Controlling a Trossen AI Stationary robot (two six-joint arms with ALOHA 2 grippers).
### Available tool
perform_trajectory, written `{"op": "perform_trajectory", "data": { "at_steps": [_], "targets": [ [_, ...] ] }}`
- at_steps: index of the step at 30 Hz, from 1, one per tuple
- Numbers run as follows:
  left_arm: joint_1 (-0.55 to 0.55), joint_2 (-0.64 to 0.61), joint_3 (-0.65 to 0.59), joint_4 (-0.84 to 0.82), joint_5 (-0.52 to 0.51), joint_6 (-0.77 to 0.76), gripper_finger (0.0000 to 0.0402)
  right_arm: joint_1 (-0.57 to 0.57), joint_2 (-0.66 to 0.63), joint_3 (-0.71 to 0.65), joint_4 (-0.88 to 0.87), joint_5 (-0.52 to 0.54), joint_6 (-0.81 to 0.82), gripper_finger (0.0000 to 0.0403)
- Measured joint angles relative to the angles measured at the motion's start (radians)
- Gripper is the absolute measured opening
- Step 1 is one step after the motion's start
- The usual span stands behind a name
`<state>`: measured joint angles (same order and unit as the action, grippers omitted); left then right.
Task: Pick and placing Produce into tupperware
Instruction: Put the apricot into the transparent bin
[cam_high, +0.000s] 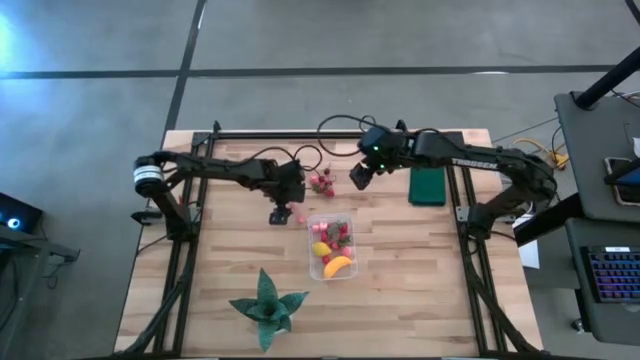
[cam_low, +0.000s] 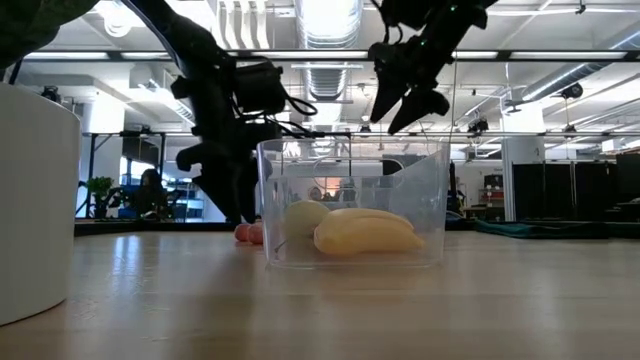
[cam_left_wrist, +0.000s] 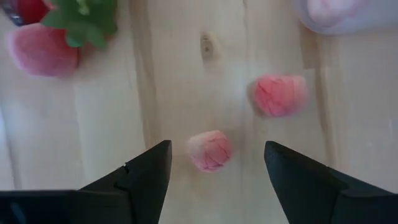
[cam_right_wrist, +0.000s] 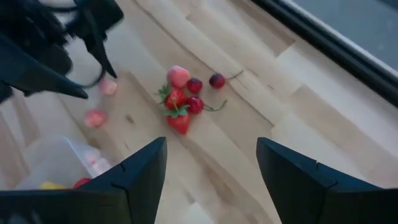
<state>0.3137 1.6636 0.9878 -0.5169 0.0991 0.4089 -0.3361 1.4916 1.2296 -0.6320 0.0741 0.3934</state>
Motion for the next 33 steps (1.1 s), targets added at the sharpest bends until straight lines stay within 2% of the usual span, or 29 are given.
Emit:
{"op": "perform_trajectory", "data": {
  "at_steps": [6,25,33],
  "targets": [
    [0.033,0.008,-0.008,0.019,0.000,0.000,0.0241,-0.005,0.062,0.046,0.001,0.000,-0.042,0.0240],
    [0.042,0.064,-0.028,0.062,0.028,-0.010,0.0240,-0.020,0.083,0.071,-0.060,-0.003,-0.027,0.0240],
    [0.043,0.063,-0.029,0.075,0.031,-0.009,0.0175,-0.020,0.083,0.071,-0.066,-0.002,-0.035,0.0240]
  ]
}}
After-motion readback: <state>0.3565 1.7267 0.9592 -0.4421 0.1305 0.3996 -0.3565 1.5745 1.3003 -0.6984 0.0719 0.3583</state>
